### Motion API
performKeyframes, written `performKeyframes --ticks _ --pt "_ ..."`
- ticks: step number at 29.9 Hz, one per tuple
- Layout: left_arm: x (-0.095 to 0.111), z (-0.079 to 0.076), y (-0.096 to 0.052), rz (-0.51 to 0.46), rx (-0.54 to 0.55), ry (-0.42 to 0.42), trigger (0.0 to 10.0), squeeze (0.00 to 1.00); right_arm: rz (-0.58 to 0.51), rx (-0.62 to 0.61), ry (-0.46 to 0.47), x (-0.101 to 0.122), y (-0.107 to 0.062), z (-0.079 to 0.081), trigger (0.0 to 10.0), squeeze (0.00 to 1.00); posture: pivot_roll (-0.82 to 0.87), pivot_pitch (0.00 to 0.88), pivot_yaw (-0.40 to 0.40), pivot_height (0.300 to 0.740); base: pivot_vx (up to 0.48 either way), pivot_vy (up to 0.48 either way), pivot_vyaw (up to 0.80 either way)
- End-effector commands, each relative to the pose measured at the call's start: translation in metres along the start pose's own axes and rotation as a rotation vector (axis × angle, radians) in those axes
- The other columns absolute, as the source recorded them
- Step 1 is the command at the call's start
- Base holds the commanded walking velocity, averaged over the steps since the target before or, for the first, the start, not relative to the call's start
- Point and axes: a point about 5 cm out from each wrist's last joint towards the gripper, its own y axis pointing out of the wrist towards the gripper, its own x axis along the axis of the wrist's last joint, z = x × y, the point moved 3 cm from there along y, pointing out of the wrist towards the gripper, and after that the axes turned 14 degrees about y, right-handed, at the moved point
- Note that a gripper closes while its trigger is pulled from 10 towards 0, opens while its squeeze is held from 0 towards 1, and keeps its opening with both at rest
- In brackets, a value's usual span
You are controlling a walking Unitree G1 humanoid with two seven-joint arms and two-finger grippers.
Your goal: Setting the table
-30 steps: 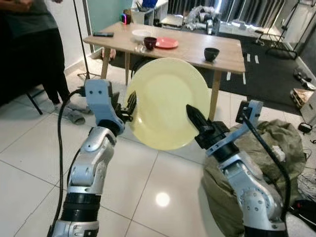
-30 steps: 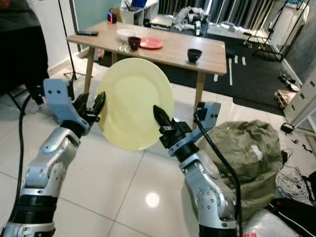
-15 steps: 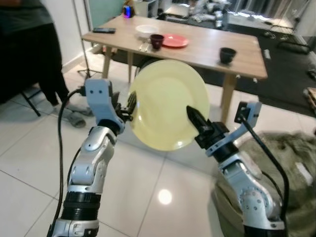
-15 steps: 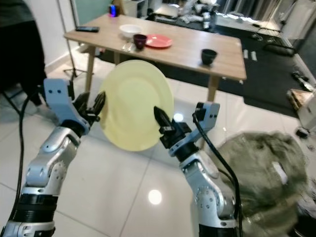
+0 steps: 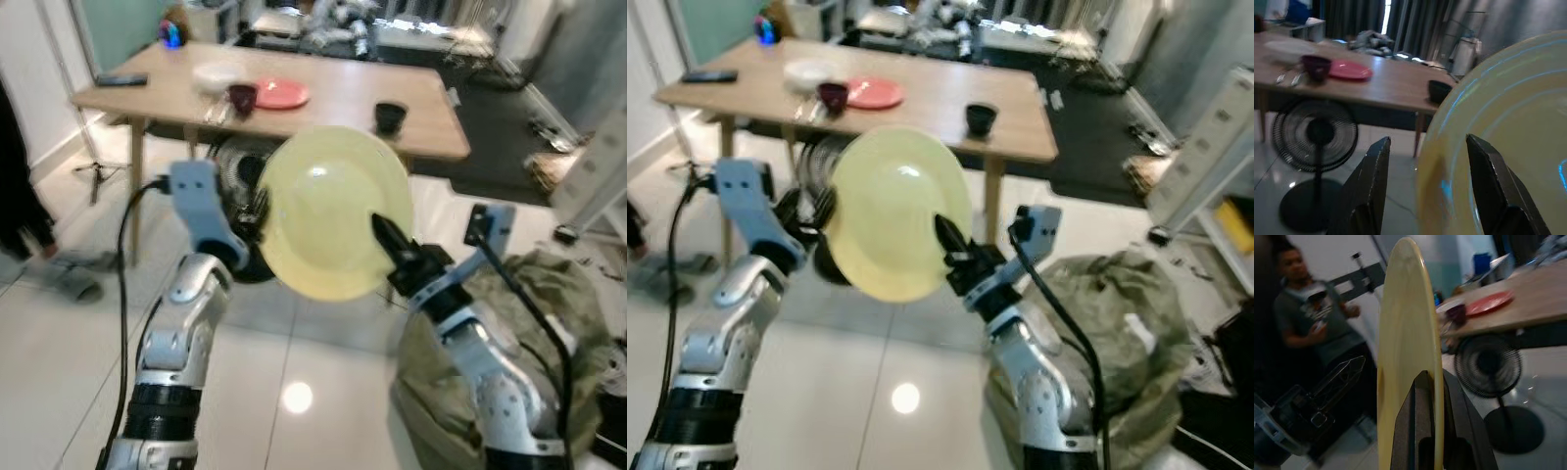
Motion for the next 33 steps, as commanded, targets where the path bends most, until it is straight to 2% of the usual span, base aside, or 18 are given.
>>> performKeyframes --ticks 1,3,17,33 --pt "-0.005 0.005 -0.002 0.022 0.014 0.006 10.0 0.0 0.003 0.012 0.0 -0.002 0.001 0.003 10.0 0.0 -0.08 0.0 0.017 0.74 0.48 0.0 -0.8" --pt "-0.005 0.005 -0.002 0.022 0.014 0.006 10.0 0.0 0.004 0.013 0.001 -0.002 0.002 0.003 10.0 0.0 -0.08 0.0 0.018 0.74 0.48 0.0 -0.78" --pt "-0.004 0.006 -0.002 0.022 0.014 0.011 10.0 0.0 0.019 0.054 0.025 -0.009 0.003 0.013 10.0 0.0 -0.07 0.0 0.024 0.74 0.48 0.0 0.0" --pt "-0.002 0.006 0.0 0.015 0.011 0.017 10.0 0.0 0.018 0.062 0.035 -0.011 0.005 0.015 10.0 0.0 -0.07 0.0 0.029 0.74 0.48 0.0 0.0"
